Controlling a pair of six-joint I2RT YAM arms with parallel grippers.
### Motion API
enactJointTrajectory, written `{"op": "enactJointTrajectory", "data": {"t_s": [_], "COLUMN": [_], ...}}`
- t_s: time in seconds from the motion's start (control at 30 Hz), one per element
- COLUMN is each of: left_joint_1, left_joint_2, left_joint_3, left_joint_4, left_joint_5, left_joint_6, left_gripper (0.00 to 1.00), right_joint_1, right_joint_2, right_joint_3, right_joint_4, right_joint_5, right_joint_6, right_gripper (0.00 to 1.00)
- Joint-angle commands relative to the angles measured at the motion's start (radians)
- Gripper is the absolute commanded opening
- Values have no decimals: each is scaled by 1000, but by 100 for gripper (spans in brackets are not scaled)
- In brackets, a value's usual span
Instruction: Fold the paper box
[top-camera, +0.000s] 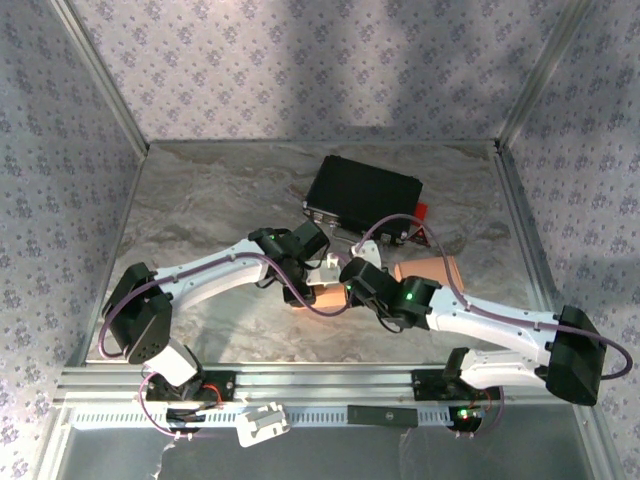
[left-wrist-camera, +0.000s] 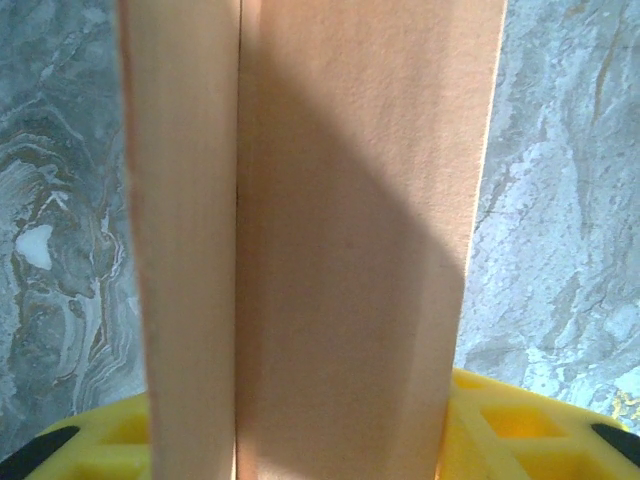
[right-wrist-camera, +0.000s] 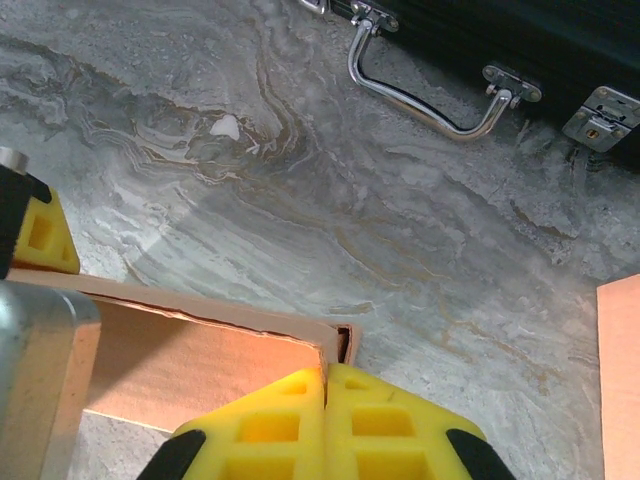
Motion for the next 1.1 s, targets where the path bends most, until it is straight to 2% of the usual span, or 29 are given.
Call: {"op": "enactJointTrajectory", "data": {"t_s": [0.0,0.27,0.4,0.63,0.83,1.07], "left_joint_1": [10,10,10,10,9,8], "left_joint_2": [-2,5,7,21,20,20], "left_joint_3": [5,11,19,32,33,38], "left_joint_4": [14,4,-3,-16,-17,-22], "left_joint_5": [18,14,13,13,22,22], "left_joint_6": [-26,-22,-21,-20,-13,-9], "left_gripper": [45,42,42,42,41,41], "right_joint_1": [14,-10,-27,-32,-50,-119], "right_joint_2": [-16,-98,-102,-103,-108,-82], "right_joint_3": [-38,-80,-100,-110,-100,-52], "right_joint_4": [-32,14,36,39,42,35], "right_joint_5": [53,0,-43,-45,-43,-121], "right_joint_6": [27,-21,-29,-29,-30,-113], "right_gripper": [2,7,10,15,12,29]}}
